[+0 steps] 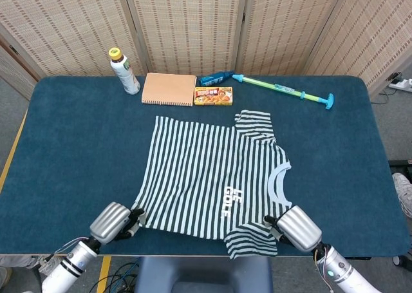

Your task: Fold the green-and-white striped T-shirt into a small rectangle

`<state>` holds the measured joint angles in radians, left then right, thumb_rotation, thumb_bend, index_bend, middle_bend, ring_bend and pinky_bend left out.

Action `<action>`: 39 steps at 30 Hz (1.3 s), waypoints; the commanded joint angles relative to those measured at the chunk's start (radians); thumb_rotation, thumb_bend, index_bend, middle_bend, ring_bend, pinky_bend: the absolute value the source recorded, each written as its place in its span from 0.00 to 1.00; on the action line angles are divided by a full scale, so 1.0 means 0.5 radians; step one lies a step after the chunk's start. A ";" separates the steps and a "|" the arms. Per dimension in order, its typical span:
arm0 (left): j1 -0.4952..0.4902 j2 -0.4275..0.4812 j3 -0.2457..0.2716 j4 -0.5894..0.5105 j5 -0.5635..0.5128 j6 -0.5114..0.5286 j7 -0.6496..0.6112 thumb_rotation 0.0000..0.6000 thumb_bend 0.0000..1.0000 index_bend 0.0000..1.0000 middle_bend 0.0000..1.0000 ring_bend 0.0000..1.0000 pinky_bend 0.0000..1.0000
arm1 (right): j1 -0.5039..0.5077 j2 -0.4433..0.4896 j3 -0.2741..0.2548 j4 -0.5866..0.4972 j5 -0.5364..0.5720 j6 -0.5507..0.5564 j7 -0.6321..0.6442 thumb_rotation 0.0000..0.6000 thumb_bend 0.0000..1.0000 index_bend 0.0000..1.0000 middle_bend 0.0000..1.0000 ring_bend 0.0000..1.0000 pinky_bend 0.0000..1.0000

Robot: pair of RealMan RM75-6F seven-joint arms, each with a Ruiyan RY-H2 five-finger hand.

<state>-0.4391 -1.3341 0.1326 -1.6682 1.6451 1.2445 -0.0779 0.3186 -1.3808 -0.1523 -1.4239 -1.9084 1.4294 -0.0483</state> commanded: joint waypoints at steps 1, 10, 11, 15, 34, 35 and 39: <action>0.053 0.067 0.046 -0.015 0.046 0.063 -0.052 1.00 0.55 0.65 0.92 0.87 0.98 | 0.010 0.015 -0.009 -0.038 -0.043 0.020 -0.004 1.00 0.56 0.72 0.99 1.00 1.00; 0.207 0.190 0.191 -0.041 0.224 0.238 -0.101 1.00 0.55 0.65 0.92 0.87 0.98 | 0.009 0.064 -0.074 -0.135 -0.171 0.059 -0.006 1.00 0.56 0.72 1.00 1.00 1.00; 0.217 0.194 0.202 -0.043 0.242 0.248 -0.099 1.00 0.55 0.65 0.92 0.87 0.98 | 0.008 0.069 -0.082 -0.139 -0.180 0.061 -0.002 1.00 0.56 0.72 1.00 1.00 1.00; 0.262 0.205 0.241 -0.046 0.306 0.288 -0.096 1.00 0.55 0.65 0.92 0.87 0.98 | 0.008 0.089 -0.116 -0.149 -0.246 0.092 0.034 1.00 0.56 0.73 1.00 1.00 1.00; 0.448 0.264 0.393 -0.001 0.516 0.434 -0.166 1.00 0.55 0.65 0.92 0.87 0.98 | -0.010 0.202 -0.303 -0.190 -0.417 0.089 0.134 1.00 0.56 0.73 1.00 1.00 1.00; 0.457 0.267 0.404 0.006 0.535 0.442 -0.171 1.00 0.55 0.65 0.92 0.87 0.98 | -0.010 0.213 -0.316 -0.193 -0.428 0.091 0.149 1.00 0.56 0.74 1.00 1.00 1.00; 0.485 0.277 0.441 0.018 0.591 0.454 -0.168 1.00 0.55 0.65 0.92 0.87 0.98 | -0.014 0.244 -0.352 -0.188 -0.455 0.102 0.196 1.00 0.56 0.74 1.00 1.00 1.00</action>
<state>-0.2013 -1.1979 0.3472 -1.6611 1.9335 1.4692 -0.1623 0.3124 -1.2627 -0.3238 -1.5191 -2.1321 1.4784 0.0440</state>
